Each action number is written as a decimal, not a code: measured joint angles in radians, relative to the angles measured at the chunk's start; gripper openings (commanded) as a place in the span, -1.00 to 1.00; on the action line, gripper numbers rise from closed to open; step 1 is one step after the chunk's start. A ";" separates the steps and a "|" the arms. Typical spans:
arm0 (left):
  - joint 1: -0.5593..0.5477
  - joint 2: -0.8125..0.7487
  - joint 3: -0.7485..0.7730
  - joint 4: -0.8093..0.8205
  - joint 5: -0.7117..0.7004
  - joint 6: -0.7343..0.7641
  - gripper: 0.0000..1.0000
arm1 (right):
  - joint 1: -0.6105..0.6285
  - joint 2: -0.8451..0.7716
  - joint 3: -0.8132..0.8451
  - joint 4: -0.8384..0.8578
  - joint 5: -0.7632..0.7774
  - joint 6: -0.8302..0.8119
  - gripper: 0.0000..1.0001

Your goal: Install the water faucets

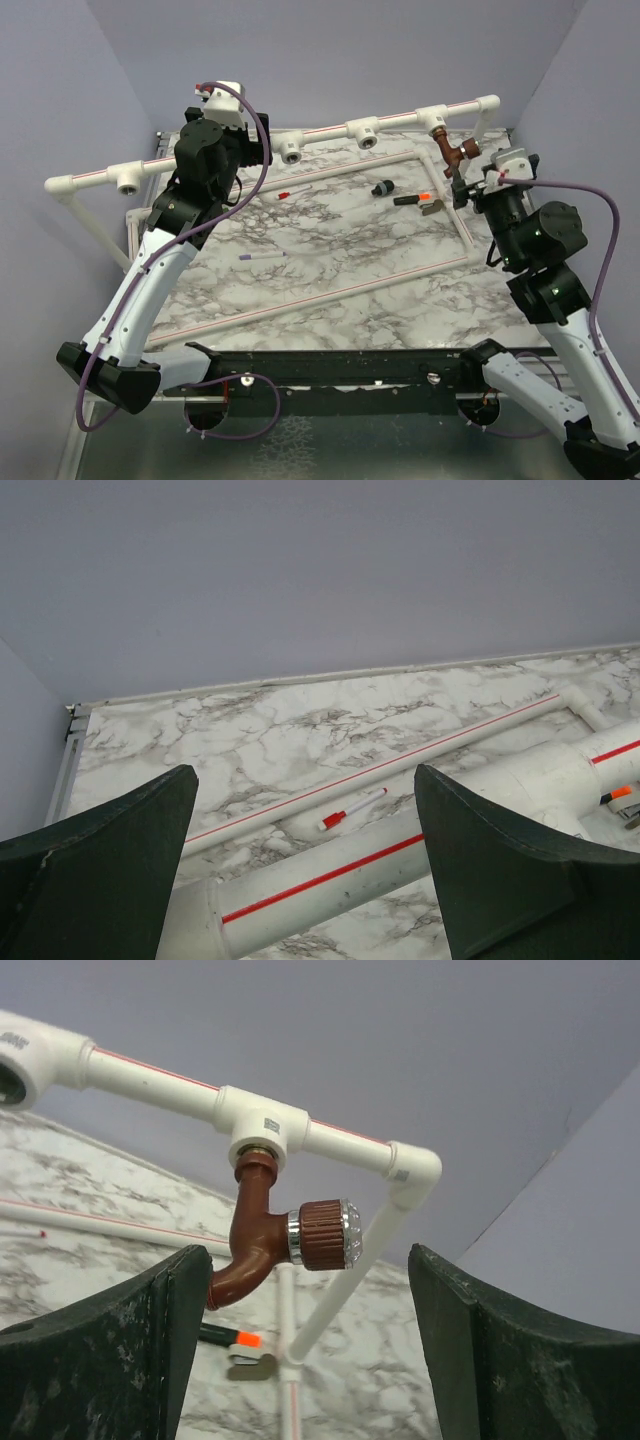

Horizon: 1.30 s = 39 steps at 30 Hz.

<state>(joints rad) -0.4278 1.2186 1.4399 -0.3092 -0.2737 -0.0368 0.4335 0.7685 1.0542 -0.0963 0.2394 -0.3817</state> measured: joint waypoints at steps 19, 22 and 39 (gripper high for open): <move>0.000 0.002 0.000 0.001 0.000 0.000 0.82 | 0.000 -0.027 -0.125 -0.047 -0.131 -1.032 0.75; 0.000 0.003 0.002 0.000 0.000 0.000 0.82 | 0.000 -0.016 -0.177 -0.003 -0.116 -1.161 0.75; -0.001 0.002 0.002 0.000 -0.001 0.000 0.82 | 0.015 0.151 -0.194 0.193 -0.046 -1.418 0.59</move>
<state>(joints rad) -0.4286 1.2209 1.4414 -0.3088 -0.2745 -0.0368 0.4488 0.9195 0.8604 0.0963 0.1932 -1.7992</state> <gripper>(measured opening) 0.907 0.835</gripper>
